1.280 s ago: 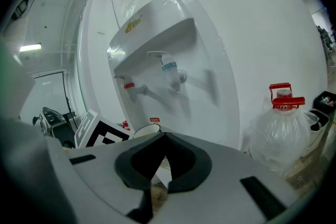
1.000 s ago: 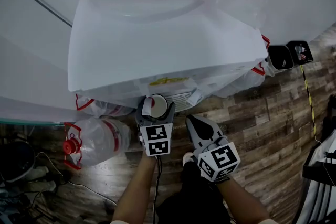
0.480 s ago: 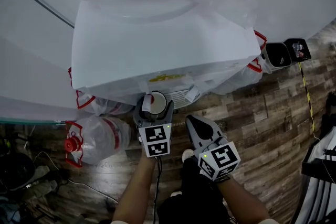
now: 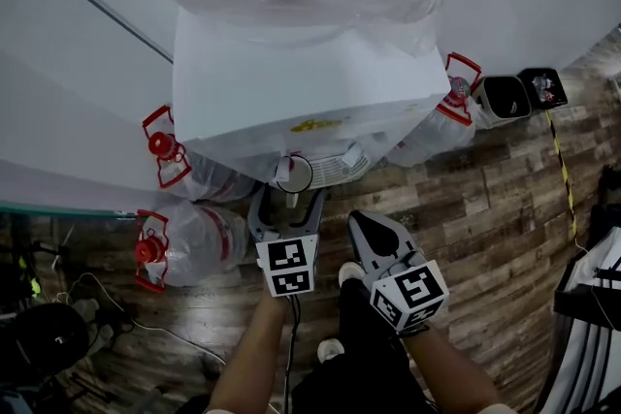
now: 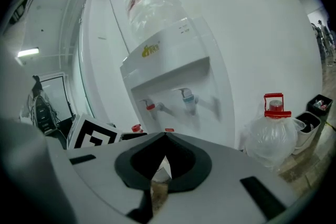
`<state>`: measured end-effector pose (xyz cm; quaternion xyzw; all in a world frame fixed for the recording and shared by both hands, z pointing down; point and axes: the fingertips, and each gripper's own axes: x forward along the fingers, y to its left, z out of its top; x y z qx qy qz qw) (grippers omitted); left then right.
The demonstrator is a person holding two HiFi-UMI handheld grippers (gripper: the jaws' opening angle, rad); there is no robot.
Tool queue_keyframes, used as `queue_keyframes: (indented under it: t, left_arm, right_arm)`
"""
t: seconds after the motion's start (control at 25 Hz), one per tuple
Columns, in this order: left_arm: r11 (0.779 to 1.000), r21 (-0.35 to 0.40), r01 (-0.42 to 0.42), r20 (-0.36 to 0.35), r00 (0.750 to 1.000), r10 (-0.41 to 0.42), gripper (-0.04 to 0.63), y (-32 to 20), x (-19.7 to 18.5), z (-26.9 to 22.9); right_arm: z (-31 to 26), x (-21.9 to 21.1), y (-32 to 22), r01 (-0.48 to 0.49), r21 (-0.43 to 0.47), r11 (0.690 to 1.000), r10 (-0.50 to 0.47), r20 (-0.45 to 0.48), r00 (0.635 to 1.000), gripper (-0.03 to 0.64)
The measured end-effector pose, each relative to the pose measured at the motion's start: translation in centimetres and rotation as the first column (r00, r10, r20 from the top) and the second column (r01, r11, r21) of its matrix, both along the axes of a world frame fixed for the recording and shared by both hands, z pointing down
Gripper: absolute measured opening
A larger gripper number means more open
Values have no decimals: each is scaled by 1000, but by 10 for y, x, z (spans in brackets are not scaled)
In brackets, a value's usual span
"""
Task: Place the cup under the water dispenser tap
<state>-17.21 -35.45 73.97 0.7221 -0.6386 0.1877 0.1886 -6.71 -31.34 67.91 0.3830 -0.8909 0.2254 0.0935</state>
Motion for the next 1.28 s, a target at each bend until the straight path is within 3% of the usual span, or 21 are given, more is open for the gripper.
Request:
queue_keyframes:
  t: [0.4, 0.64, 1.28]
  left_arm:
    - [999, 32, -20, -24, 999, 20, 442, 80, 4, -102]
    - [995, 64, -76, -13, 997, 77, 439, 141, 5, -167]
    - [989, 95, -113, -26, 993, 115, 371, 302, 33, -324]
  right_arm:
    - [-90, 6, 56, -35, 39, 999, 35, -5, 999, 18]
    - [-146, 14, 110, -75, 67, 995, 75, -3, 997, 18]
    - [-290, 52, 245, -100, 75, 992, 102, -18, 995, 18]
